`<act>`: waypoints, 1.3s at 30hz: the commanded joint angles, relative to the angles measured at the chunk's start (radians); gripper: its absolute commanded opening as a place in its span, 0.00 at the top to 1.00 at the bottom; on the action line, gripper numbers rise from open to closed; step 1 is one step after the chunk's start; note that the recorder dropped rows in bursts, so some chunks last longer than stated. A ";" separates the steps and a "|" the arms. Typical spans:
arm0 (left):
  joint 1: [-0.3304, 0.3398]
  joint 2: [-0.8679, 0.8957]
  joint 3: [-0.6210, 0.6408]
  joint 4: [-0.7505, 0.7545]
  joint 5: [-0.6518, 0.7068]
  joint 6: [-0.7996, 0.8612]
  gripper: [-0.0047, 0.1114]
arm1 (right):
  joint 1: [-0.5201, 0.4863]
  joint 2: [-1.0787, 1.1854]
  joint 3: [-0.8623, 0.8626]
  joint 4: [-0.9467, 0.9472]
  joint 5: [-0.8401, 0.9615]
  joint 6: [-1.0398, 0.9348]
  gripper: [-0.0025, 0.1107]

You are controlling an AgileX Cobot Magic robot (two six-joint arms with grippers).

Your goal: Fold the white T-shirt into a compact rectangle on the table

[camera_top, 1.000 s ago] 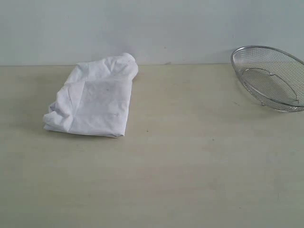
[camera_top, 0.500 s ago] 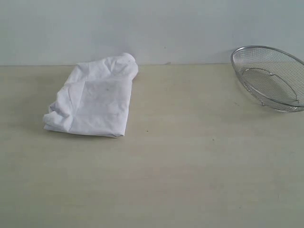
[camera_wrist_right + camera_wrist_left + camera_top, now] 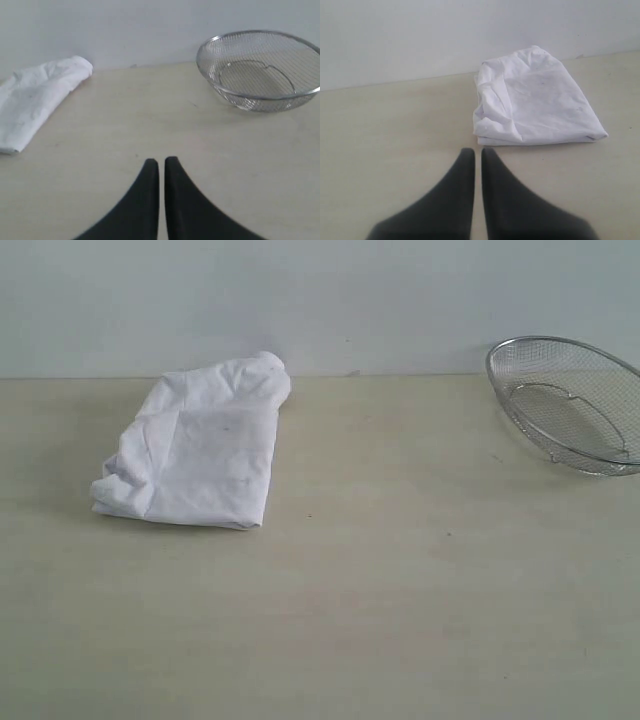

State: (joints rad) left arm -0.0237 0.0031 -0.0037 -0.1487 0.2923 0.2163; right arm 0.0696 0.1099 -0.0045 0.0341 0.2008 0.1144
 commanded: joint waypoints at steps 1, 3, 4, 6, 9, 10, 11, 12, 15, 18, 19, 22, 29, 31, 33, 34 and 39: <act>0.003 -0.003 0.004 0.004 0.000 -0.003 0.92 | -0.002 -0.008 0.005 -0.118 0.059 0.099 0.98; 0.003 -0.003 0.004 0.004 0.000 -0.003 0.92 | -0.002 -0.008 0.005 -0.118 0.065 0.096 0.98; 0.003 -0.003 0.004 0.004 0.000 -0.003 0.92 | -0.002 -0.008 0.005 -0.118 0.068 0.094 0.98; 0.003 -0.003 0.004 0.004 0.000 -0.003 0.92 | -0.002 -0.008 0.005 -0.118 0.078 0.094 0.98; 0.003 -0.003 0.004 0.004 0.000 -0.003 0.92 | -0.002 -0.008 0.005 -0.118 0.080 0.094 0.98; 0.003 -0.003 0.004 0.004 0.000 -0.003 0.92 | -0.002 -0.008 0.005 -0.118 0.080 0.094 0.98; 0.003 -0.003 0.004 0.004 0.000 -0.003 0.92 | -0.002 -0.008 0.005 -0.118 0.080 0.094 0.98; 0.003 -0.003 0.004 0.004 0.000 -0.003 0.92 | -0.002 -0.008 0.005 -0.118 0.080 0.094 0.98; 0.003 -0.003 0.004 0.004 0.000 -0.003 0.92 | -0.002 -0.008 0.005 -0.118 0.080 0.094 0.98; 0.003 -0.003 0.004 0.004 0.000 -0.003 0.92 | -0.002 -0.008 0.005 -0.118 0.080 0.094 0.98; 0.003 -0.003 0.004 0.004 0.000 -0.003 0.92 | -0.002 -0.008 0.005 -0.118 0.080 0.094 0.98; 0.003 -0.003 0.004 0.004 0.000 -0.003 0.92 | -0.002 -0.008 0.005 -0.118 0.080 0.094 0.98; 0.003 -0.003 0.004 0.004 0.000 -0.003 0.92 | -0.002 -0.008 0.005 -0.118 0.080 0.094 0.98; 0.003 -0.003 0.004 0.004 0.000 -0.003 0.92 | -0.002 -0.008 0.005 -0.118 0.080 0.094 0.98; 0.003 -0.003 0.004 0.004 0.000 -0.003 0.92 | -0.002 -0.008 0.005 -0.118 0.080 0.094 0.98; 0.003 -0.003 0.004 0.004 0.000 -0.003 0.92 | -0.002 -0.008 0.005 -0.118 0.080 0.094 0.98; 0.003 -0.003 0.004 0.004 0.000 -0.003 0.92 | -0.002 -0.008 0.005 -0.118 0.080 0.094 0.98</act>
State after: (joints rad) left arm -0.0237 0.0031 -0.0037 -0.1487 0.2923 0.2163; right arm 0.0696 0.1099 0.0005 -0.0739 0.2824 0.2121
